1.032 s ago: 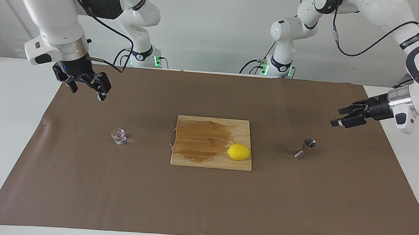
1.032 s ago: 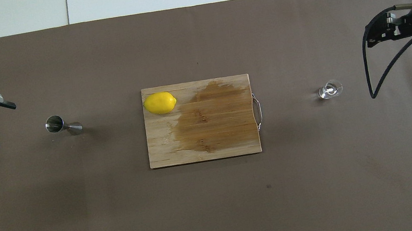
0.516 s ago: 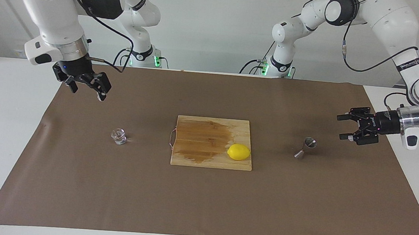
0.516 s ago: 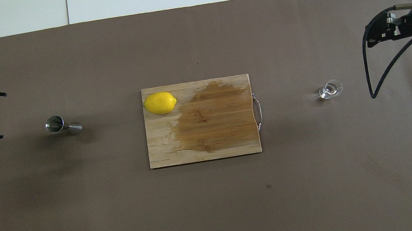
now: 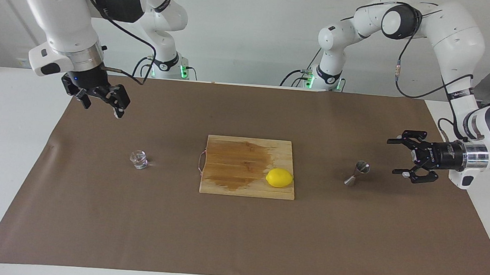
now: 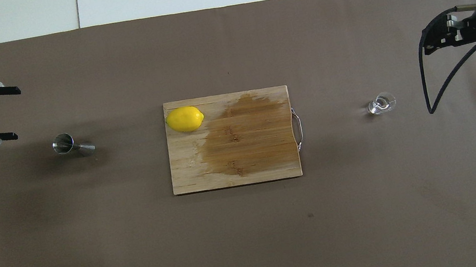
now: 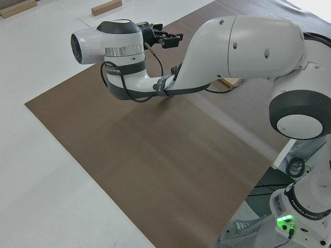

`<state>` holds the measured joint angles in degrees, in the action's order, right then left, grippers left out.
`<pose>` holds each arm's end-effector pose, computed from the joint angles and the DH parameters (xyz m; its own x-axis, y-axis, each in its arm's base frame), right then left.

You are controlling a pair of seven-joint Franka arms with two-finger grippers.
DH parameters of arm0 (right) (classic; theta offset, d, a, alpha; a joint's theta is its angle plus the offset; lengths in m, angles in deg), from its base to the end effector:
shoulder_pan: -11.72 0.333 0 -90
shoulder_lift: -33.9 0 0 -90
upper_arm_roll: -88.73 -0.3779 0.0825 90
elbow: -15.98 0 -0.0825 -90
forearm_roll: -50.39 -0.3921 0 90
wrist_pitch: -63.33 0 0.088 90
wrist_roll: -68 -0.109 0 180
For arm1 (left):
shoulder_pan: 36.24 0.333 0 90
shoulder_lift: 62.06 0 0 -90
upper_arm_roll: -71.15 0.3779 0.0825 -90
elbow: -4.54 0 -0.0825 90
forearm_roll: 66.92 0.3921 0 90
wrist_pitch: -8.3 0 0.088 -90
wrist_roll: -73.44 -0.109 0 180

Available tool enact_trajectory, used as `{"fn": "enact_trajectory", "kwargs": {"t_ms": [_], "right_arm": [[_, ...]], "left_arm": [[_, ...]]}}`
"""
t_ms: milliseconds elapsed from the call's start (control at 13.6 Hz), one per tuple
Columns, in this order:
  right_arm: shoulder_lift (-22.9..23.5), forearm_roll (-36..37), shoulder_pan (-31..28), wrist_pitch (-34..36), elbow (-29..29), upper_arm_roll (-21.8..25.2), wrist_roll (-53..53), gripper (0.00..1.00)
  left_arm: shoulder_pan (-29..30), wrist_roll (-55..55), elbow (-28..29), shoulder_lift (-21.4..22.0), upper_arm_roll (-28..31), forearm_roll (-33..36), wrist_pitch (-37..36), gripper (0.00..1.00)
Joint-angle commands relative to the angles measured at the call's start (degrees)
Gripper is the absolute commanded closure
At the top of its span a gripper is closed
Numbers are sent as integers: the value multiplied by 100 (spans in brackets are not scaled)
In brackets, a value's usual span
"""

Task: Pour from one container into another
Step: 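Move the open left gripper toward the small metal cup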

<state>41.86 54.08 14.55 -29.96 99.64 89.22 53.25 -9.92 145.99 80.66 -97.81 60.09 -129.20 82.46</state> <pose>0.6192 0.0191 0.6611 0.9765 -0.2107 0.0447 -0.2130 -0.9754 0.0560 0.7076 0.1157 0.4642 -0.1293 0.2373 -0.9628 0.9822 -0.1025 -0.1572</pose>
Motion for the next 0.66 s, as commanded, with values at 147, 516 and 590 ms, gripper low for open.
{"fn": "enact_trajectory", "kwargs": {"t_ms": [147, 516, 590], "right_arm": [[-136, -167, -46, -84, 168, 4, 183, 0], [-136, -167, -46, -84, 168, 3, 183, 0], [-136, -167, -46, -84, 168, -5, 183, 0]], "left_arm": [[251, -100, 211, -292, -27, -320, 11, 0], [496, -935, 807, -433, -36, -381, -7, 0], [532, -988, 965, -433, -36, -399, -16, 0]]}}
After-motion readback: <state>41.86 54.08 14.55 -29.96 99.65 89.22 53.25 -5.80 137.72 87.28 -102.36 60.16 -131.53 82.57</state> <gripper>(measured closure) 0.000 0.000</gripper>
